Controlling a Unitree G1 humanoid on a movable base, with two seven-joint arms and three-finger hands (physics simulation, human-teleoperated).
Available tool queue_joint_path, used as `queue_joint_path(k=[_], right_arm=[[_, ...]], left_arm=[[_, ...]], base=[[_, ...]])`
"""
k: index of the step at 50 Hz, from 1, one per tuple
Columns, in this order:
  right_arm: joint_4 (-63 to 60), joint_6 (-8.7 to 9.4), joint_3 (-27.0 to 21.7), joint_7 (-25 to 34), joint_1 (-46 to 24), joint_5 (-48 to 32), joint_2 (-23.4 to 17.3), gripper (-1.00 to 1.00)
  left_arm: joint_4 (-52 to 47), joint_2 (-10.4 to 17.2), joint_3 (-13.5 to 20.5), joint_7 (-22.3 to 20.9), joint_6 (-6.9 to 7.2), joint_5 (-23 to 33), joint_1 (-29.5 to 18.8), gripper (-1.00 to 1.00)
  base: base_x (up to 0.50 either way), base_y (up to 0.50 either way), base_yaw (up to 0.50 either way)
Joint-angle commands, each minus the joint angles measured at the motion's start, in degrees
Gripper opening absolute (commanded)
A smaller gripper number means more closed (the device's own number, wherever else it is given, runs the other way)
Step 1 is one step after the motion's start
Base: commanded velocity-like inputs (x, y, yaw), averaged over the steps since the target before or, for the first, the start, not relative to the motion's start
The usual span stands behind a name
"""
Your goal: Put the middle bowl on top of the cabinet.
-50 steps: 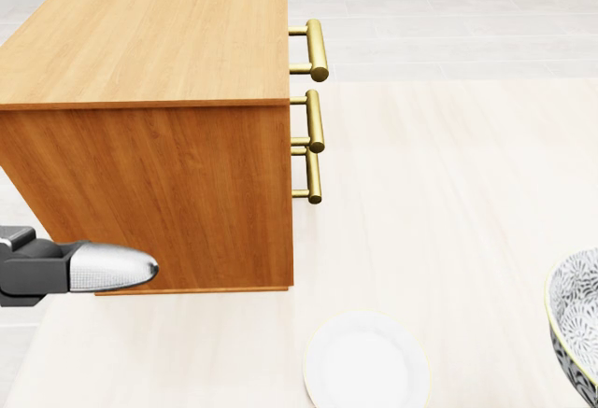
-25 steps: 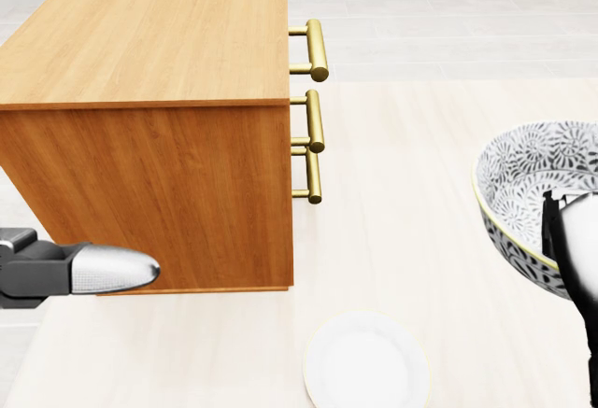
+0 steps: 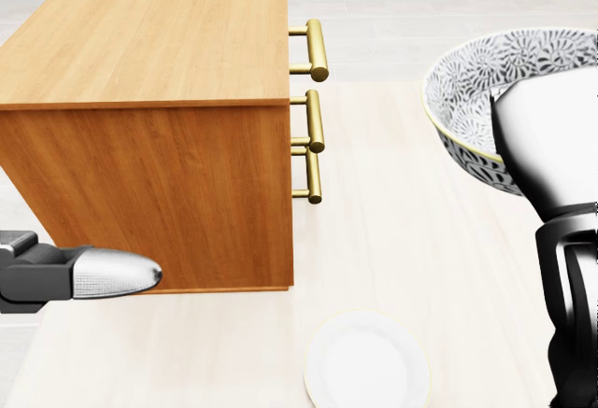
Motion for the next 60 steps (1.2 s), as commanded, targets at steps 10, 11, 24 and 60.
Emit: queue_joint_path(k=[10, 11, 24, 60], right_arm=[[10.33, 0.0, 2.34, -1.25, -9.42, -0.2, -2.02, -1.0], [11.1, 0.0, 2.54, -1.72, -9.65, -0.47, -2.01, -1.0], [15.63, 0.0, 3.81, -1.42, -15.59, -0.26, -2.54, -1.0], [45.34, 4.29, 9.85, -14.78, -39.04, 6.83, 3.75, -1.0]], left_arm=[[0.55, 0.05, 0.33, 0.62, 0.0, -0.08, -1.73, 1.0], [0.44, 0.05, 0.33, 0.64, 0.0, -0.1, -1.74, 1.0], [1.43, 0.11, 0.93, 1.31, 0.0, -0.41, -2.14, 1.0], [0.85, 0.28, 0.54, 1.15, 0.0, -0.13, -1.78, 1.0]], base=[[0.0, 0.0, 0.0], [0.0, 0.0, 0.0], [0.0, 0.0, 0.0], [0.0, 0.0, 0.0]])
